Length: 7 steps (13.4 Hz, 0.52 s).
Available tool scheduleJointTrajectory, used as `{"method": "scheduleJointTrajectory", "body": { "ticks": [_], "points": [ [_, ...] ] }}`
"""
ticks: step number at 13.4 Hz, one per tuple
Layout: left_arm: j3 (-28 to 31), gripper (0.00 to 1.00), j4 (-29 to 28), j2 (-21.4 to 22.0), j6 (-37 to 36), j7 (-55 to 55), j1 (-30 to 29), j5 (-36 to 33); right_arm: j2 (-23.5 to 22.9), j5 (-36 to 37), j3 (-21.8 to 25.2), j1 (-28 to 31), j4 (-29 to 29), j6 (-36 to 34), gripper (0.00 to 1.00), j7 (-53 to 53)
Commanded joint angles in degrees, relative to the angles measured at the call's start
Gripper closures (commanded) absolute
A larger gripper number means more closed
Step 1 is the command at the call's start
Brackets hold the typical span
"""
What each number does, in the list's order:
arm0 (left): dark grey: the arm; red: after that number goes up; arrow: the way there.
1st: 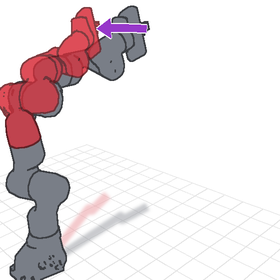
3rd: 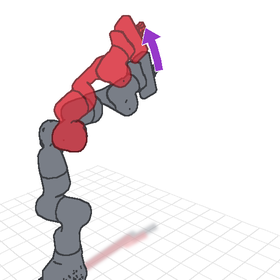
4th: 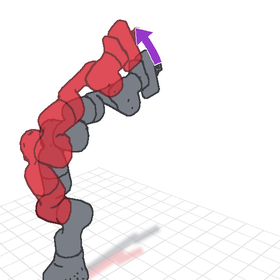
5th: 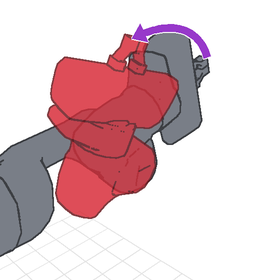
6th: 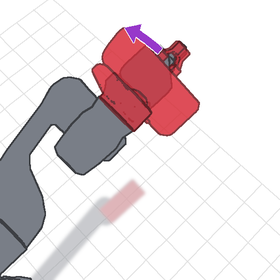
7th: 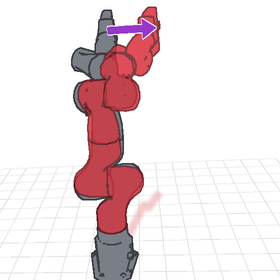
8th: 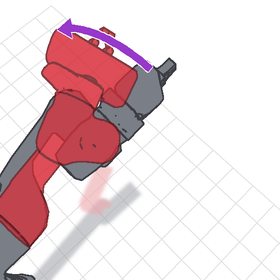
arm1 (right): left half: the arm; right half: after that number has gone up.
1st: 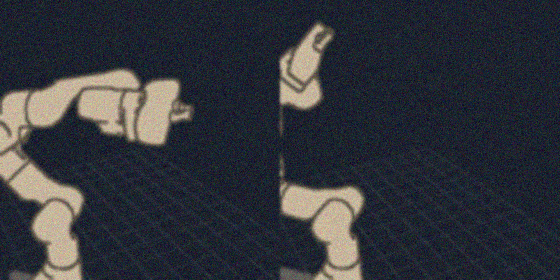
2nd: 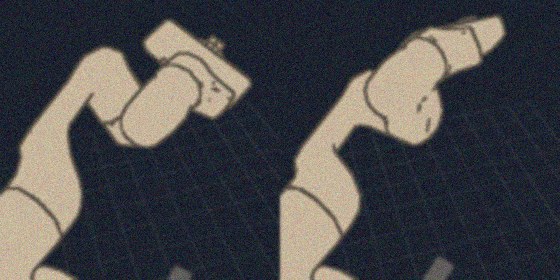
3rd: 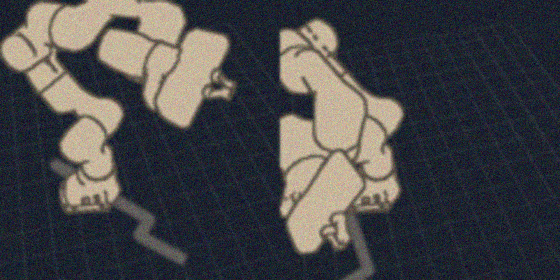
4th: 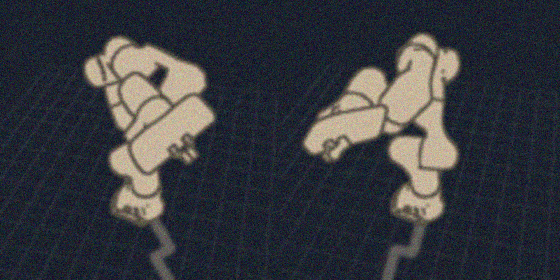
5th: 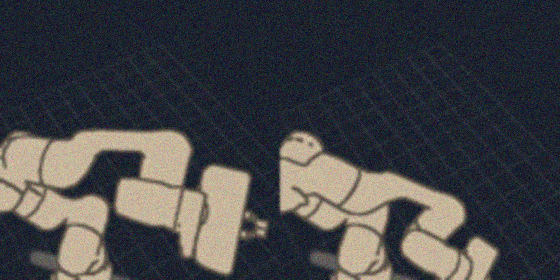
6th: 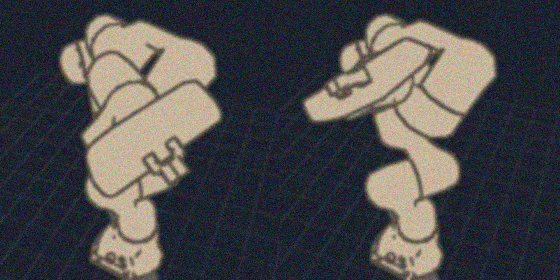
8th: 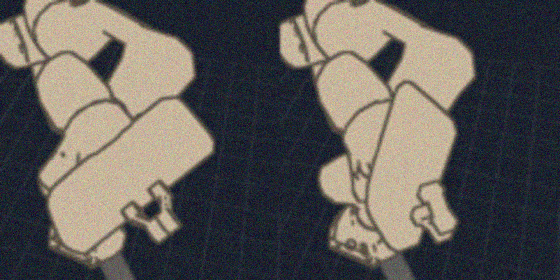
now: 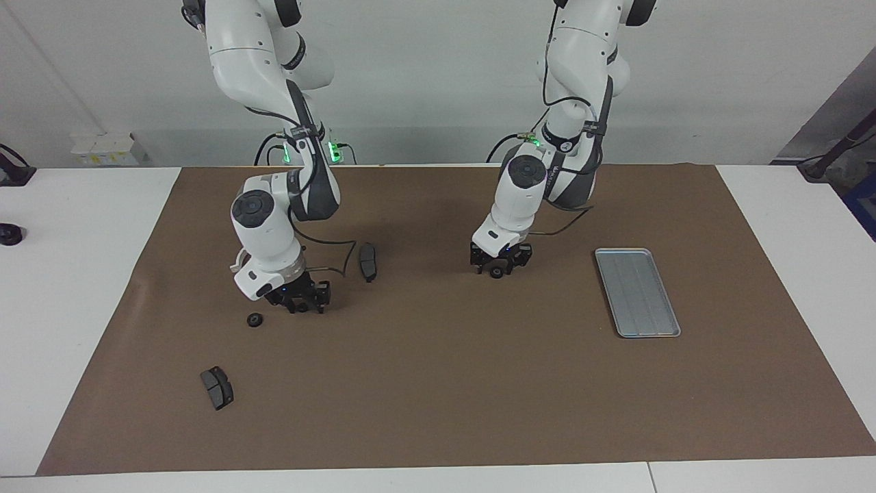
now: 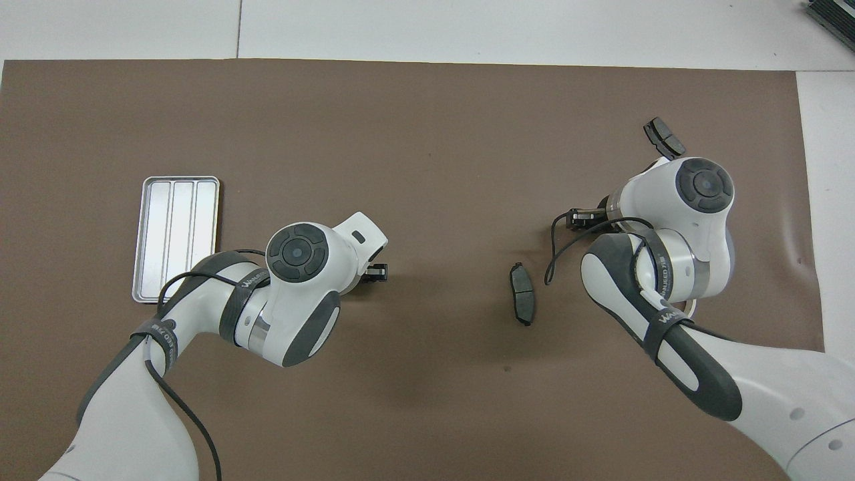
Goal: Pick bearing gear from pile to tray
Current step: 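Place the gear in the tray while the right gripper reaches another gear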
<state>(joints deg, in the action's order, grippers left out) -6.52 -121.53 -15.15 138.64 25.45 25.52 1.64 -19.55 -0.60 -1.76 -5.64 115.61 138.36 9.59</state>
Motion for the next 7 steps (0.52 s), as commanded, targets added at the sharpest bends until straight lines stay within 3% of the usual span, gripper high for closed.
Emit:
{"method": "scheduleJointTrajectory", "body": {
  "ticks": [1,3,7],
  "points": [
    [0.72,0.36,-1.43,1.62,-1.88,-0.05,0.93,0.3,2.23,-0.98,-0.62,0.63,1.11,-2.37,0.75,-1.95],
    [0.72,0.49,-1.43,1.7,-2.84,-0.05,1.02,0.3,3.37,-0.98,-0.62,0.54,0.93,-3.62,0.97,-1.95],
    [0.72,0.69,-1.43,1.79,-3.11,-0.05,0.93,0.3,3.38,-0.98,-0.62,0.45,0.93,-3.53,1.0,-1.51]
  ]
}}
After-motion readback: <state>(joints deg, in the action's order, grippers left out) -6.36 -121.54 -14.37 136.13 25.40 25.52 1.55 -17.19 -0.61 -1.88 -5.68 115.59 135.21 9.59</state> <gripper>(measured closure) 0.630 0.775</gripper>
